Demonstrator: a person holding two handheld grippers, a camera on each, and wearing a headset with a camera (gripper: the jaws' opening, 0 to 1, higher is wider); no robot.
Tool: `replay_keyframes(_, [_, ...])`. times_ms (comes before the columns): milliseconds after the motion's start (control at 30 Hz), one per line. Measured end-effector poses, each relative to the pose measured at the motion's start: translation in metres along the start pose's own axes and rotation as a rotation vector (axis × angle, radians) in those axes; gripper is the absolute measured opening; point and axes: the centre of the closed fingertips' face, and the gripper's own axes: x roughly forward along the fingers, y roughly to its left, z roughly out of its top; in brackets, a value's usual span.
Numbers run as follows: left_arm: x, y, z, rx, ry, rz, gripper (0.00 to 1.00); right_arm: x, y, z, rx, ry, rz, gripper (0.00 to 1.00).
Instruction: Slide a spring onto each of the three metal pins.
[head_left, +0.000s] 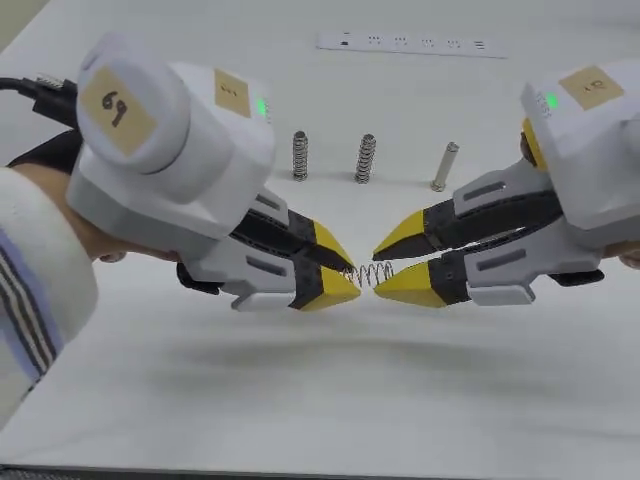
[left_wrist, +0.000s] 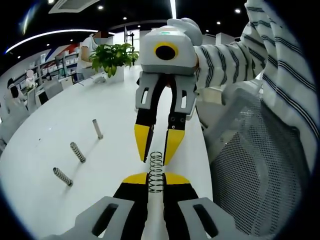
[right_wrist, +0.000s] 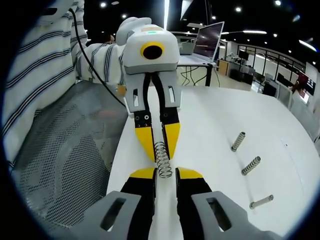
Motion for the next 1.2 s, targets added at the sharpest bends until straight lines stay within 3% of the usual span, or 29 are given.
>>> replay_keyframes(667, [0.001, -0.001, 0.0, -0.003, -0.003, 0.0, 0.02, -0.002, 0.003, 0.004, 0.025, -0.021, 0.028, 0.09])
replay_keyframes(1200, [0.011, -0.001, 0.007, 0.008, -0.021, -0.011, 0.02, -0.01, 0.0, -0.006, 0.071, 0.049, 0.041, 0.09])
